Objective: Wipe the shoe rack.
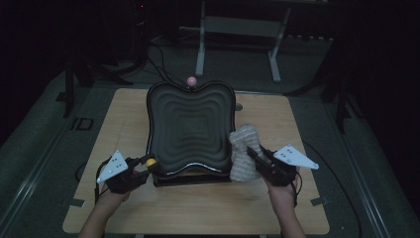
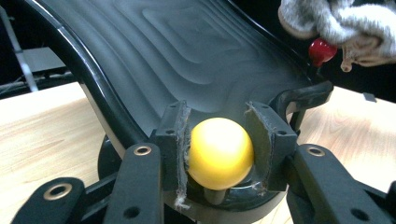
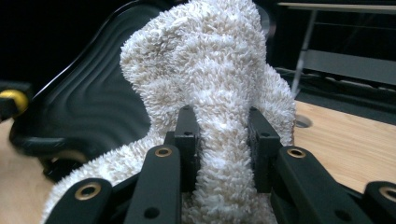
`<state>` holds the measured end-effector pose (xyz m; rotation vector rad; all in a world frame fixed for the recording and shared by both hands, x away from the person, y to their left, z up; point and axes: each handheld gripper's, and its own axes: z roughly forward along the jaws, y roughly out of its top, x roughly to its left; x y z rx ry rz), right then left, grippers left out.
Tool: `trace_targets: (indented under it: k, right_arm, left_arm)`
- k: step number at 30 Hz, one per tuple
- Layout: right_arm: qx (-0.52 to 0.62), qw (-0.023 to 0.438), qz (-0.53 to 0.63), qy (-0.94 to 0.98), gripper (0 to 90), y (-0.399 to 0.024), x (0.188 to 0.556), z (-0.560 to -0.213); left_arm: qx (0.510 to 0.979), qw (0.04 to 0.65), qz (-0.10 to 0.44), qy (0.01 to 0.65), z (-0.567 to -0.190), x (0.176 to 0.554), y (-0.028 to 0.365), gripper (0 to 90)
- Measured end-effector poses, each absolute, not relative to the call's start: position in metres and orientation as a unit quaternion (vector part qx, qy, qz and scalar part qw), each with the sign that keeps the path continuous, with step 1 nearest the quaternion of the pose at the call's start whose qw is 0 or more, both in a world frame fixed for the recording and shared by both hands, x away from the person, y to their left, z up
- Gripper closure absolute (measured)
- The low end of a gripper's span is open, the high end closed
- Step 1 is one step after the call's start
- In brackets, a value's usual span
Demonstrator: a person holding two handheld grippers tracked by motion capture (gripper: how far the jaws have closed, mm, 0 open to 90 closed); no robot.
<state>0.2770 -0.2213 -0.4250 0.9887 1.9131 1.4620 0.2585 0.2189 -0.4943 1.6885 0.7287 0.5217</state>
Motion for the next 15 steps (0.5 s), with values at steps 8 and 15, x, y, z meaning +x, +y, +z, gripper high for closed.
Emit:
trace_targets:
  k: [8,15]
  right_arm:
    - [0.396,0.288,0.531,0.691,70.8,-0.250,0.296,-0.428]
    - [0.413,0.303,0.498,0.699,70.7,-0.259,0.324,-0.442]
  left_arm:
    - [0.717,0.577,0.229,0.316,-0.495,0.260,0.220,58.8]
    - [0.716,0.575,0.232,0.322,-0.497,0.261,0.220,53.0]
